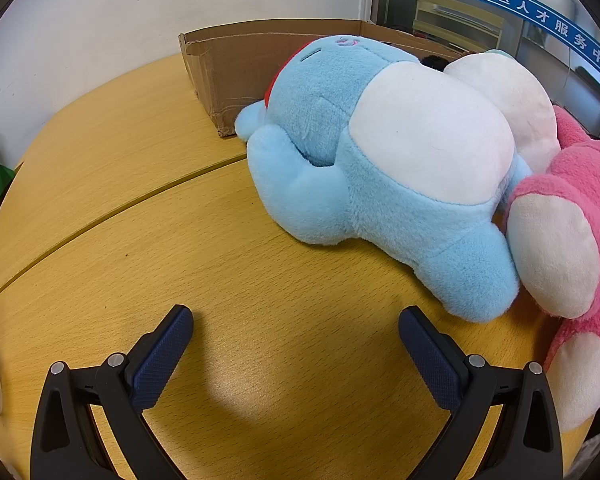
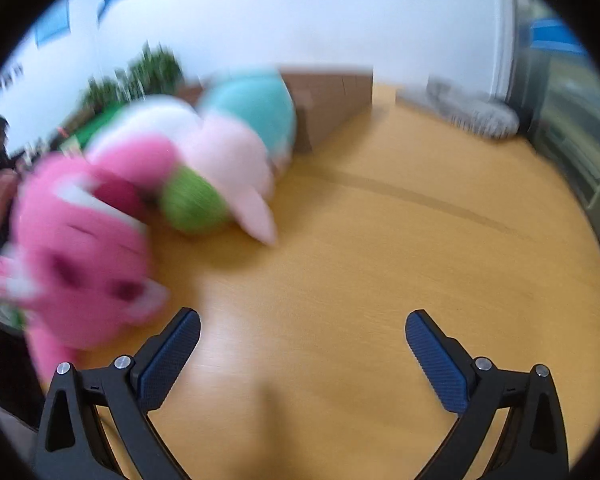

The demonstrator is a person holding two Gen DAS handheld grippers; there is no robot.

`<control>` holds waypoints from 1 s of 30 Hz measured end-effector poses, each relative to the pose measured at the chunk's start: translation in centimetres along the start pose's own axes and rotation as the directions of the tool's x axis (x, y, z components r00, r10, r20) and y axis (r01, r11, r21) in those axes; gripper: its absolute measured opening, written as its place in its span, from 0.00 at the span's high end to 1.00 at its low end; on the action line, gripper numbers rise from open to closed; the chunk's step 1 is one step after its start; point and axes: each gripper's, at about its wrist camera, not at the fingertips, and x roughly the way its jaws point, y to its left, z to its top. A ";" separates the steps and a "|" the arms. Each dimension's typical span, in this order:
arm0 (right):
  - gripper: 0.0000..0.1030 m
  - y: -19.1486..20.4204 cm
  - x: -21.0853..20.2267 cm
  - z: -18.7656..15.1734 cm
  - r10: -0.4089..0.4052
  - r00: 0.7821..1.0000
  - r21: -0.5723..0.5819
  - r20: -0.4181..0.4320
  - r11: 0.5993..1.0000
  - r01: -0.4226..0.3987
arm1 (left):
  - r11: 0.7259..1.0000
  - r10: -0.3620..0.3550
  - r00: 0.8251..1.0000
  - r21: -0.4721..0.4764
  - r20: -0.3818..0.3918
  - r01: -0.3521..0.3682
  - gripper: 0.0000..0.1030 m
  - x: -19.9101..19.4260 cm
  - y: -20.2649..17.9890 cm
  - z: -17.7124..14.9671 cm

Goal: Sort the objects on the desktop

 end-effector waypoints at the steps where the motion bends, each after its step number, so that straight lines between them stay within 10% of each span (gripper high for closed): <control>1: 0.00 1.2 -1.7 0.2 0.012 0.999 0.015 0.043 1.000 -0.013 | 1.000 0.000 1.000 0.000 0.000 0.000 0.00 0.0 0.0 0.0; 7: 0.00 9.2 -4.7 1.3 0.101 0.976 -0.059 0.194 0.994 -0.091 | 1.000 0.000 1.000 0.000 0.000 0.000 0.00 -0.1 -0.1 -0.2; 18: 0.00 15.3 3.2 1.5 0.065 0.994 0.007 0.089 0.998 -0.066 | 0.996 0.053 0.999 -0.066 -0.002 -0.053 0.00 -0.1 -0.6 -0.1; 30: 0.00 16.3 6.2 3.2 0.117 0.992 0.022 0.038 0.993 -0.118 | 0.983 0.008 0.969 -0.177 0.248 0.038 0.00 -10.3 -9.2 -3.2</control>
